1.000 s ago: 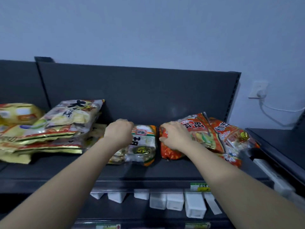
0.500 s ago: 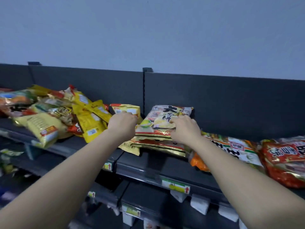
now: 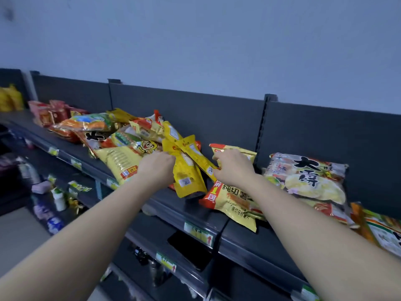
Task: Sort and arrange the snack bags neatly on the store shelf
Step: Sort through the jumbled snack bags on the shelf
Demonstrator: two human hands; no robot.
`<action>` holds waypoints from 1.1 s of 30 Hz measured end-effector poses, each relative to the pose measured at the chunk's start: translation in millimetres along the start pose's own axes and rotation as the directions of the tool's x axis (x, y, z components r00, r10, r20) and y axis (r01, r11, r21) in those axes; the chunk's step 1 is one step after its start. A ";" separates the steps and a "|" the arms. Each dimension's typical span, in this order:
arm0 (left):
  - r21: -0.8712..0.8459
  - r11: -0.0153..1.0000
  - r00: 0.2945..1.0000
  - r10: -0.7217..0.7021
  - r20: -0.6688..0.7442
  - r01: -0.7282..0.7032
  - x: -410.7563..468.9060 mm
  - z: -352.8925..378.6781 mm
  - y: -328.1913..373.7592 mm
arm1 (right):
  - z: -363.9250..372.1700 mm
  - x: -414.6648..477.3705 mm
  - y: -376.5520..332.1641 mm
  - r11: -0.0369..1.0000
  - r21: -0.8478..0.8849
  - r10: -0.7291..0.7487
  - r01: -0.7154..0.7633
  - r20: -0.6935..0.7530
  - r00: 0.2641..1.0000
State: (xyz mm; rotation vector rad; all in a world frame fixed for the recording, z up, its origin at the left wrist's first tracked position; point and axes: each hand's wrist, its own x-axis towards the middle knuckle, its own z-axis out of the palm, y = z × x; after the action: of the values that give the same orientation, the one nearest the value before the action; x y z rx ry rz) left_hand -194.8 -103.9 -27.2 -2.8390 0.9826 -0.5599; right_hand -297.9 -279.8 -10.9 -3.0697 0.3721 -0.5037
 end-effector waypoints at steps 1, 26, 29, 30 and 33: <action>0.011 1.000 1.000 -0.018 0.002 0.018 4.8 5.1 -10.7 | 5.9 12.2 -7.2 1.000 0.005 -0.021 0.021 0.005 1.000; -0.144 0.926 0.828 -0.232 0.511 0.348 124.2 97.9 -201.3 | 101.4 254.0 -137.4 0.987 0.033 -0.151 0.154 -0.077 0.985; -0.283 0.870 0.793 -0.178 0.583 0.404 138.2 99.6 -216.8 | 107.1 274.6 -151.6 0.998 -0.037 -0.049 0.046 -0.075 0.996; -0.333 0.846 0.786 -0.151 0.599 0.417 141.6 101.9 -220.5 | 108.3 280.2 -155.6 0.998 -0.055 -0.012 0.008 -0.079 0.997; -0.447 0.779 0.771 -0.074 0.632 0.440 146.9 111.3 -229.3 | 113.2 290.2 -164.9 0.991 -0.102 0.071 -0.084 -0.123 0.990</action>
State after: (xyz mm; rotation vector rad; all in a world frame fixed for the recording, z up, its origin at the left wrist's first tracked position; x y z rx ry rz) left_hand 86.1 -16.9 -39.6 -3.3285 0.6874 0.7437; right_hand 43.1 -190.9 -19.5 -3.1204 0.5364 -0.6885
